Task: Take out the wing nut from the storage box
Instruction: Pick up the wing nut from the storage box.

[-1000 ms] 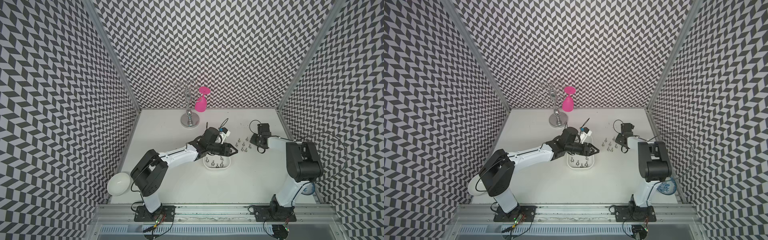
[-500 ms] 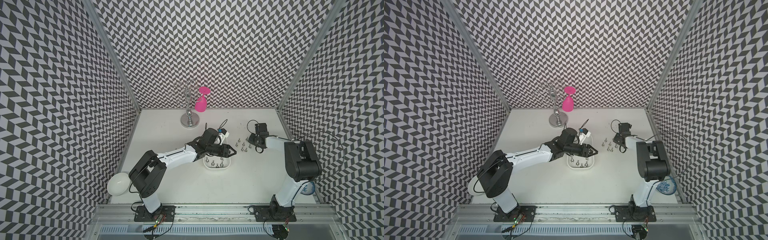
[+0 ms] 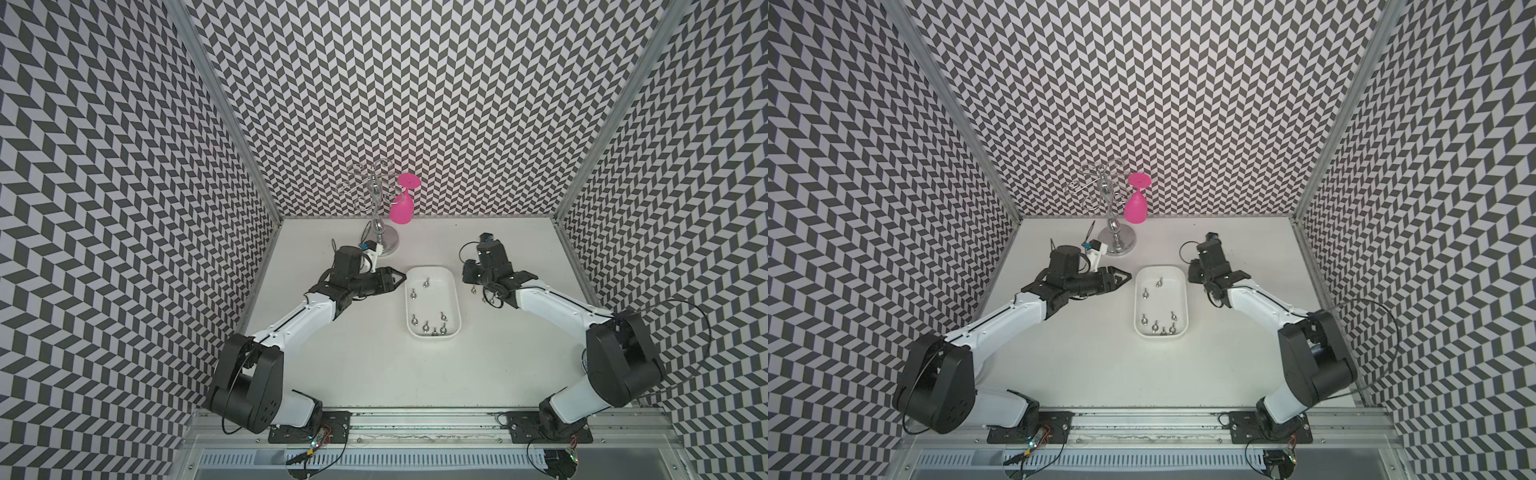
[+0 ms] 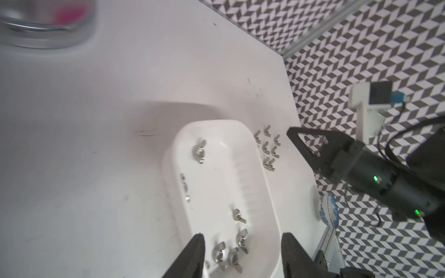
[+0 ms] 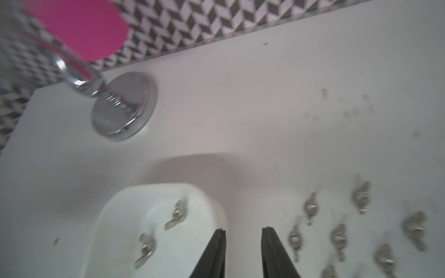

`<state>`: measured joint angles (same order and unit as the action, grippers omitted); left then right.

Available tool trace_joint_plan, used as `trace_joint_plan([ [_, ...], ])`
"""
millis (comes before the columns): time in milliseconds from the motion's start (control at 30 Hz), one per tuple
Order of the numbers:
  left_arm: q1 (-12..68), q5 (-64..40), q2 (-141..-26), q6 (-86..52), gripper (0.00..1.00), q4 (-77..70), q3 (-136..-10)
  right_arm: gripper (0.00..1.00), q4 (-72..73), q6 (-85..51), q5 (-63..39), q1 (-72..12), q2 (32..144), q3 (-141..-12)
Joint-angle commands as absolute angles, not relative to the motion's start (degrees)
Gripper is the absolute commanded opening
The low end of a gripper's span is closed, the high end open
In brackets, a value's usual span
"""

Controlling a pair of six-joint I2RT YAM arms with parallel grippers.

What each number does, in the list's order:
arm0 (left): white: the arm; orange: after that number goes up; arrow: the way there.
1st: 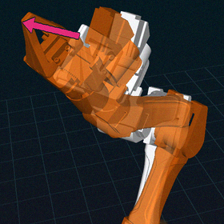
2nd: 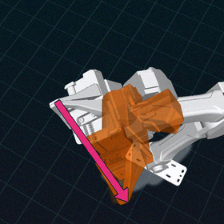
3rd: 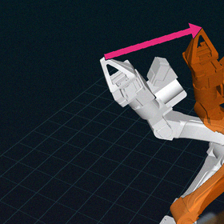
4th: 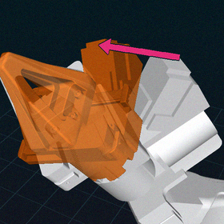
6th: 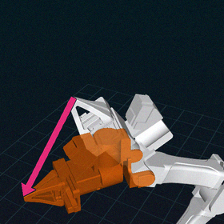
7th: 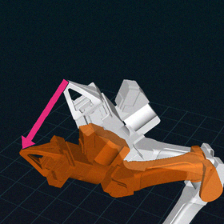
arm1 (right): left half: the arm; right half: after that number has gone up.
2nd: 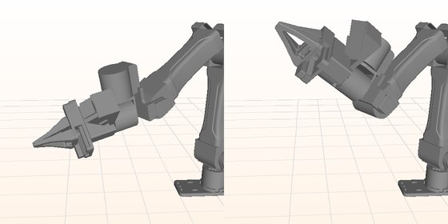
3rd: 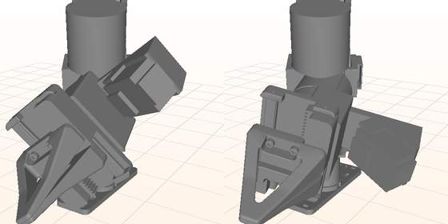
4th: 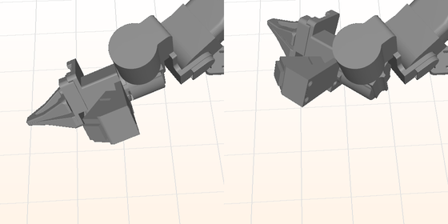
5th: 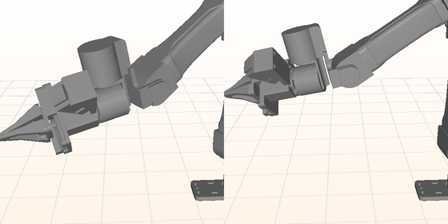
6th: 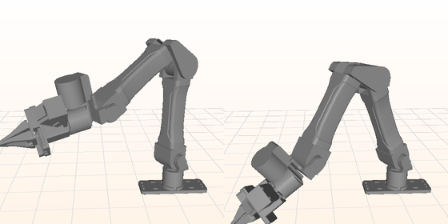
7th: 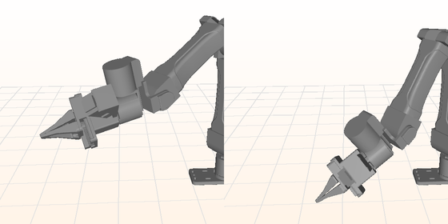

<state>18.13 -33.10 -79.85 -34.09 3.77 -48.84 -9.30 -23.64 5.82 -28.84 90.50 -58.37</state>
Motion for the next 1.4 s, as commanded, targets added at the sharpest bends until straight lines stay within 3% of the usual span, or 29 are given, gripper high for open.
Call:
trace_joint_plan([
  [0, 12.91, -35.64, -76.78, -32.87, 0.55, 5.98, -45.15, 0.3, -8.02, -24.25, 1.85, -34.68, 93.76, -60.56],
  [200, 7.06, -37.35, -74.66, -32.22, 0.55, 6.65, -41.52, 0.3, -7.15, -26.05, -0.45, -40.2, 101.94, -66.36],
  [833, 7.05, -40.61, -75.18, -33.91, 0.54, 4.26, -39.82, 0.29, -13.42, -25.88, 3.94, -42.36, 114.79, -77.44],
  [1367, 8.37, -42.54, -76.44, -34.18, 0.54, 3.43, -39.68, 0.3, -12.45, -24.22, 5.8, -42.45, 119.22, -79.87],
])
